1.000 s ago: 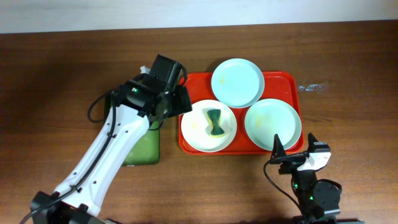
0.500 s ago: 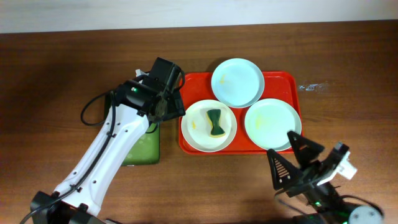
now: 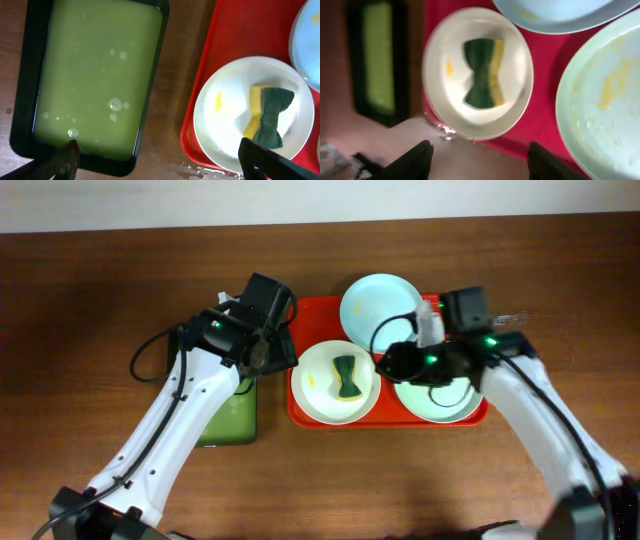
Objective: Clean dirty plates on tray and stack at the side
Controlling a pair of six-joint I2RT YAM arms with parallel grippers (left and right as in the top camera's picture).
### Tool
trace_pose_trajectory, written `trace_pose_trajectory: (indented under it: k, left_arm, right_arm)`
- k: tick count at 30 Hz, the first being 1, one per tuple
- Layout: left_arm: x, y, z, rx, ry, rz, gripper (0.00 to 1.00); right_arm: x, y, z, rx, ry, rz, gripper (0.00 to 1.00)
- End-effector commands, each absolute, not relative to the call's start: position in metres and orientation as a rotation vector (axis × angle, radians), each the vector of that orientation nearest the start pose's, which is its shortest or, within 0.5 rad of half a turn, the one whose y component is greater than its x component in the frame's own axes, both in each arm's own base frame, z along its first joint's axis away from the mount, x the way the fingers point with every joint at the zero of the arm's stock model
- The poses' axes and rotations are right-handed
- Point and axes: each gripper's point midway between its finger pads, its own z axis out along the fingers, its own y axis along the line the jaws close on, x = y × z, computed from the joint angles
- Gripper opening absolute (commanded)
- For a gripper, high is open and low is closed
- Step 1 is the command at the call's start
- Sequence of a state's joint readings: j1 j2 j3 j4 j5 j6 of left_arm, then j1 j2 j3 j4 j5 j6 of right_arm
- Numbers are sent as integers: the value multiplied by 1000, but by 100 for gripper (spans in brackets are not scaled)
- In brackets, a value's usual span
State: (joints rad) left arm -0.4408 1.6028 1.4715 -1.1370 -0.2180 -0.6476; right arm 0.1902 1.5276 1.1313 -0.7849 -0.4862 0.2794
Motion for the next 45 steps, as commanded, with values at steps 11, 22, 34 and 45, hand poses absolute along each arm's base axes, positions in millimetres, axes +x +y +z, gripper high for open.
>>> trace_pose_trajectory:
  k: [11,22,34,45]
  left_arm:
    - [333,-120,171,-315,2774,12,99]
    - [333,-127,161,-310,2813,-13,99]
    - [320,-159,121,0,3020,-167,89]
    - [281,-180,98,176,3132,-225,59]
  right_arm:
    - [357,151,45,-175,2840,660,75]
    - [346,166,27,-391,2831,414,61]
    - [343,161,-2,-384,2896,356,31]
    - [342,162,-2,-330,2912,372,12]
